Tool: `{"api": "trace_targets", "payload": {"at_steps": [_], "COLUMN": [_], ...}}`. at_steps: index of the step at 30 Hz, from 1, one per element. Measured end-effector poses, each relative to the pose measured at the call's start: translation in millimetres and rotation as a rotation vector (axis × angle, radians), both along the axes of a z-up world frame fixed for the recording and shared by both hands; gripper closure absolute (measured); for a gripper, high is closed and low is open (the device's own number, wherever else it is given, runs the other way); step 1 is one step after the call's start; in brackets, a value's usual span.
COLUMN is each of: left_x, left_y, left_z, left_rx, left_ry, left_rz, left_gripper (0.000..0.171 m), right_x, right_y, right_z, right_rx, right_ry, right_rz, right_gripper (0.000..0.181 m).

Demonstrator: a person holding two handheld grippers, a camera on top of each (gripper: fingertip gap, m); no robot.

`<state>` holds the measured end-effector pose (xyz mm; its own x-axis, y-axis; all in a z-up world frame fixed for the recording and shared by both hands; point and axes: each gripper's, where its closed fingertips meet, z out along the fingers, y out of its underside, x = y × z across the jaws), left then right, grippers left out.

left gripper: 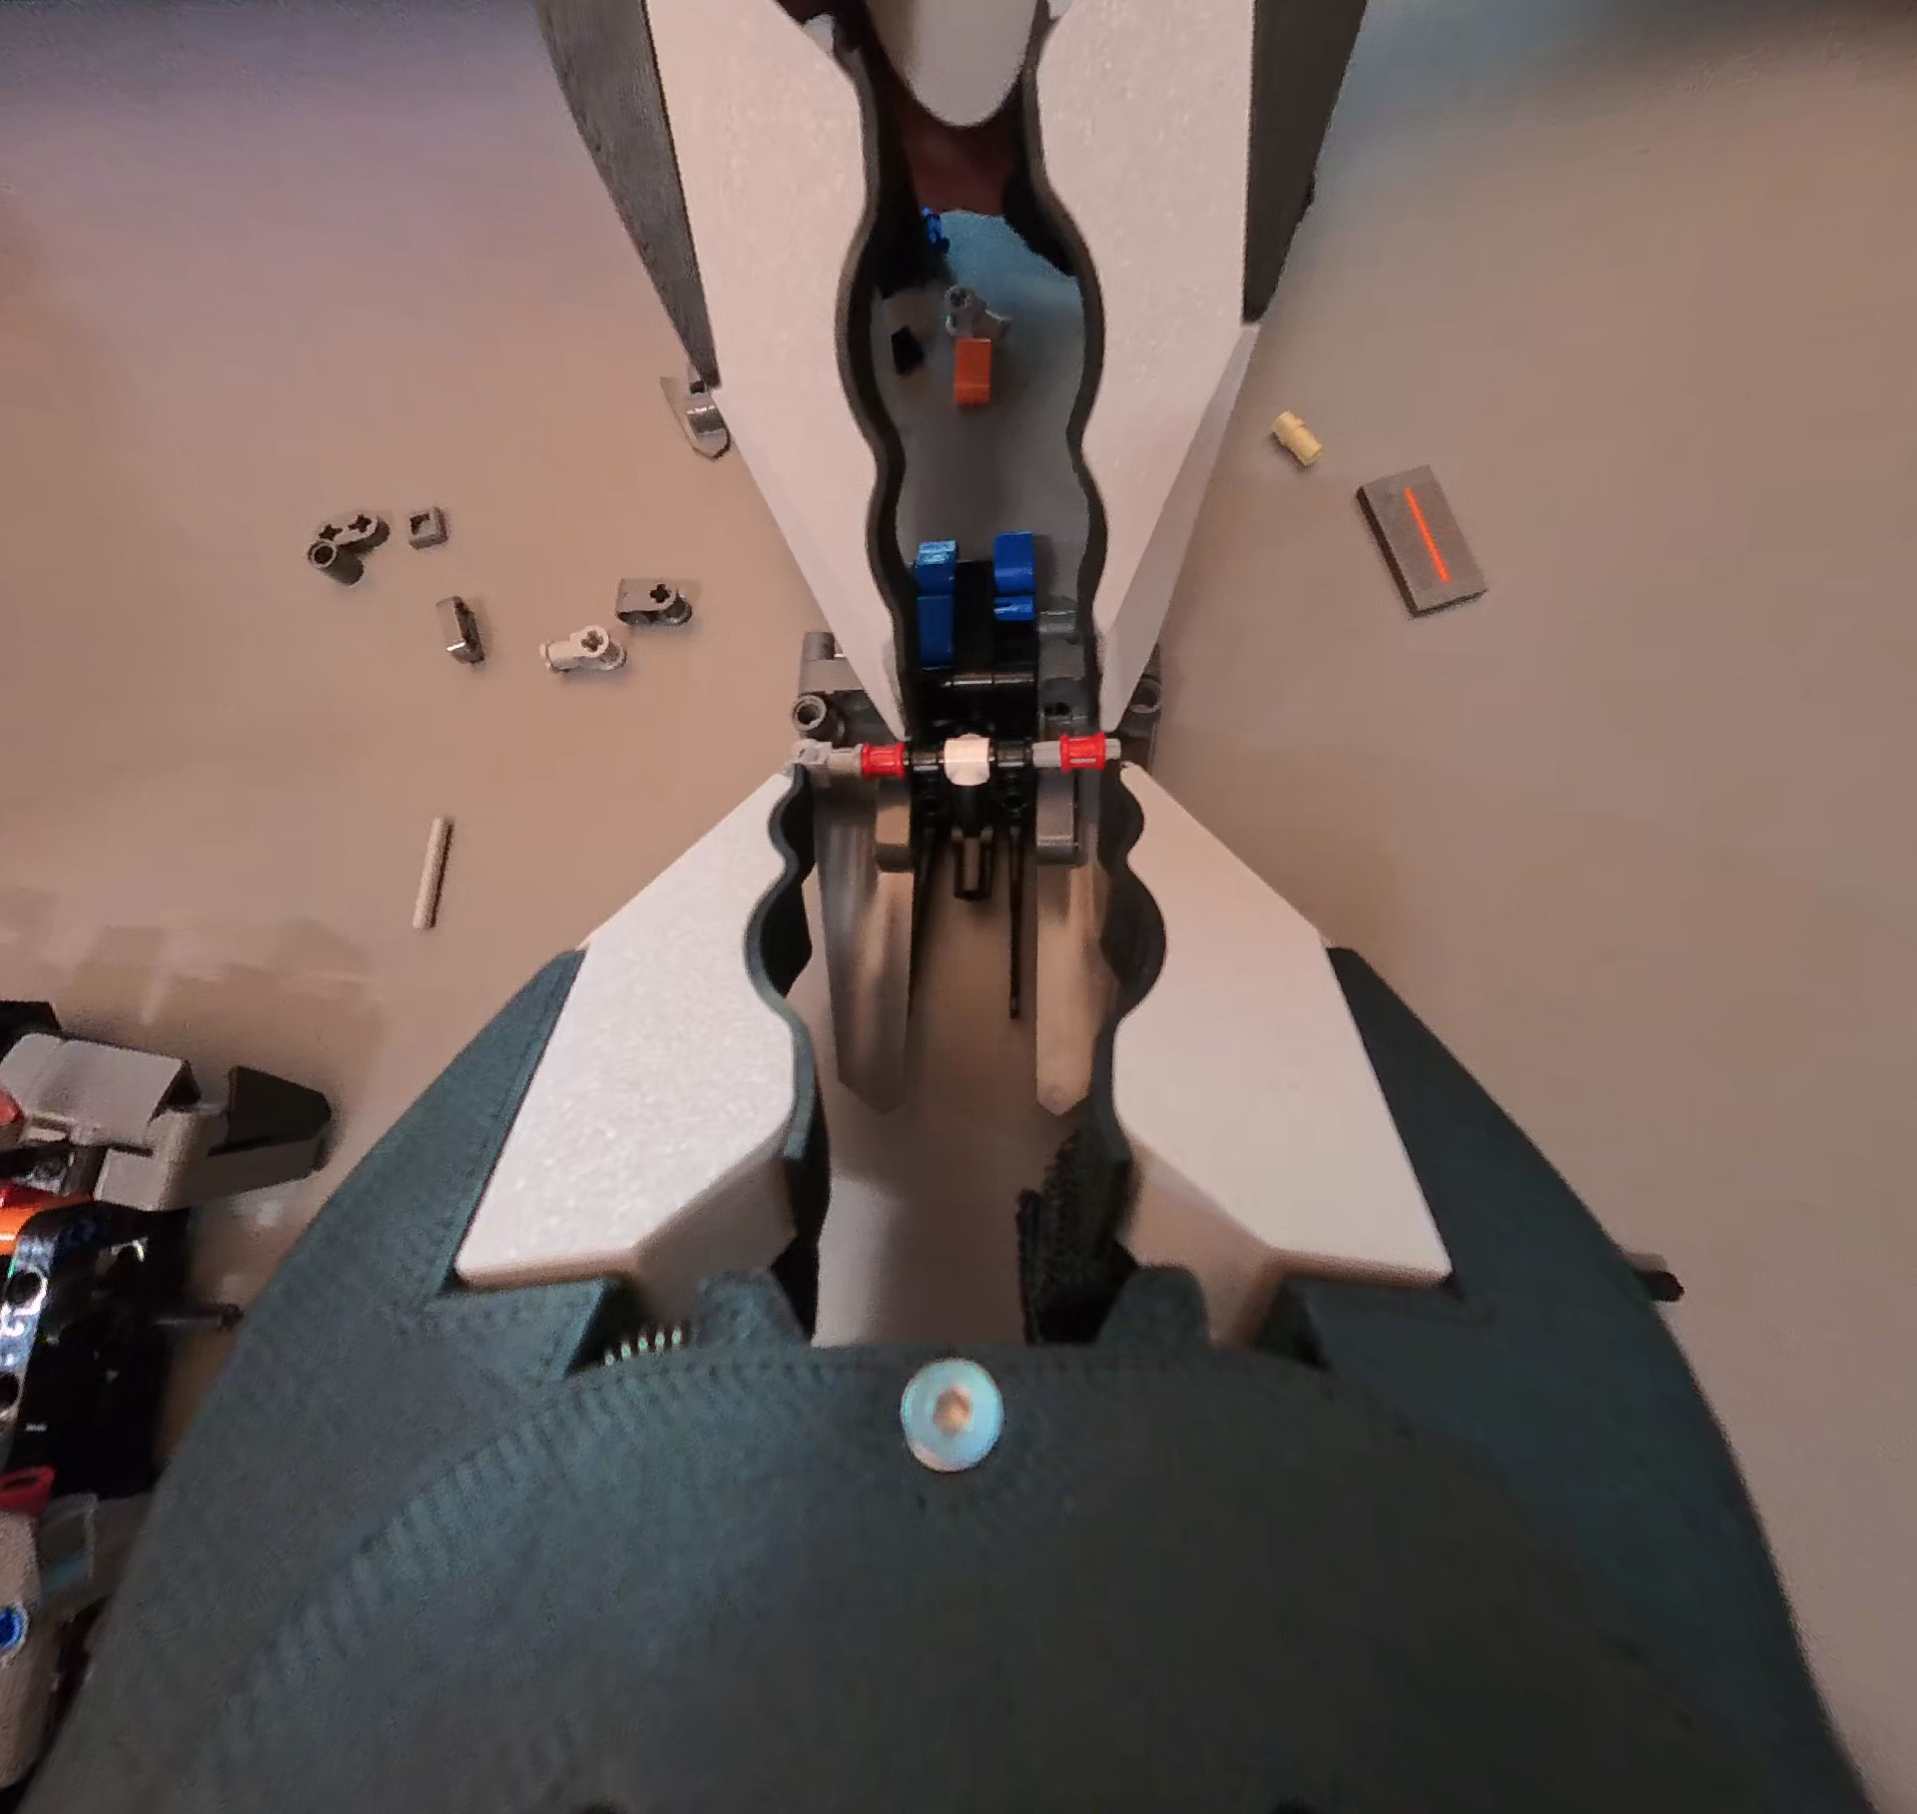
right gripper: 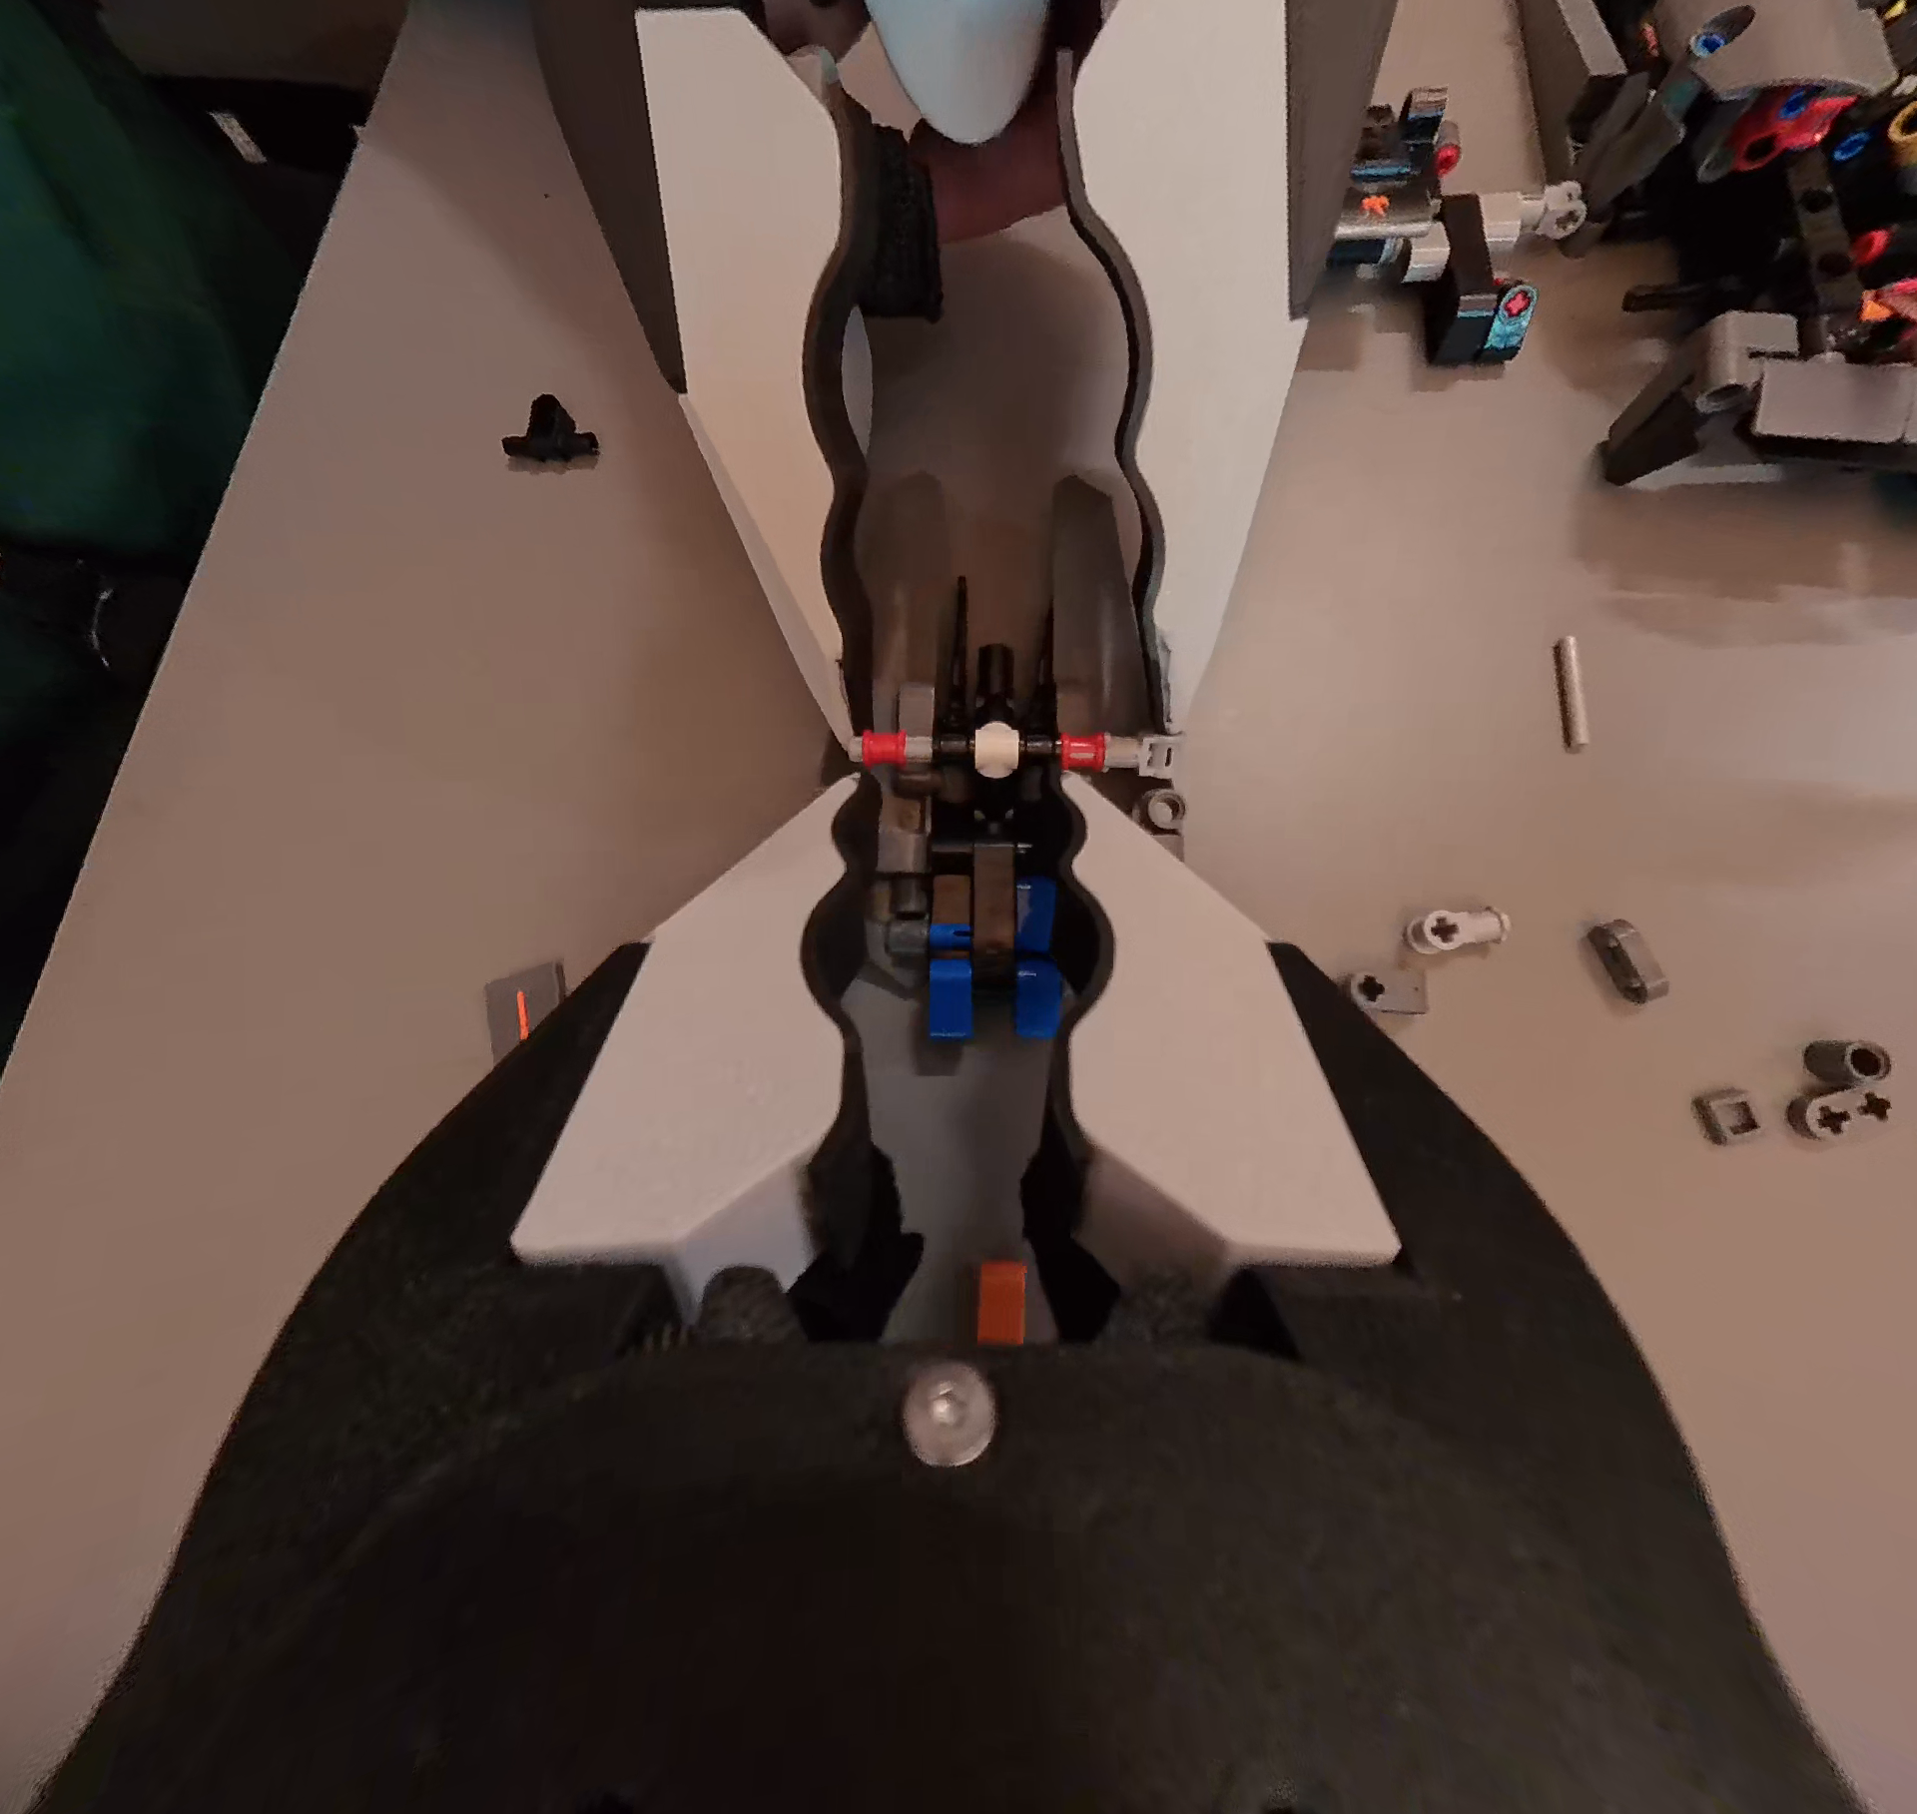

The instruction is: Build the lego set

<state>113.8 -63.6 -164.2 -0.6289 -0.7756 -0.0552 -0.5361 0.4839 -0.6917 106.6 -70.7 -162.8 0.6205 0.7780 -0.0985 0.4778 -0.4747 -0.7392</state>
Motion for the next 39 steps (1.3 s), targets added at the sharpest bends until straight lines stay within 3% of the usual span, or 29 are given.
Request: {"api": "trace_targets", "payload": {"at_steps": [12,13,16,20,27,39], "left_x": [0,-3,0,-2,3,12], "left_y": [-2,-5,-2,-1,11,6], "left_z": [0,-1,-3,0,6,-3], "left_rx": [0.018,0.013,0.034,0.019,0.071,0.060], "left_ry": [0.010,0.025,0.009,0.007,-0.024,-0.018], "left_rz": [-0.018,-0.039,-0.021,-0.029,-0.018,-0.043], "left_gripper": [0.121,0.136,0.137,0.135,0.113,0.117], "right_x": [0,1,0,1,4,2], "right_y": [-2,1,0,-1,1,0], "right_z": [-2,-2,-1,-3,-4,-5], "right_rx": [-0.079,-0.075,-0.090,-0.088,-0.081,-0.082], "right_ry": [-0.018,-0.022,-0.027,-0.042,-0.052,-0.014], "right_rz": [-0.052,-0.070,-0.084,-0.088,-0.083,-0.068], "right_gripper": [0.154,0.155,0.146,0.146,0.151,0.151]}}
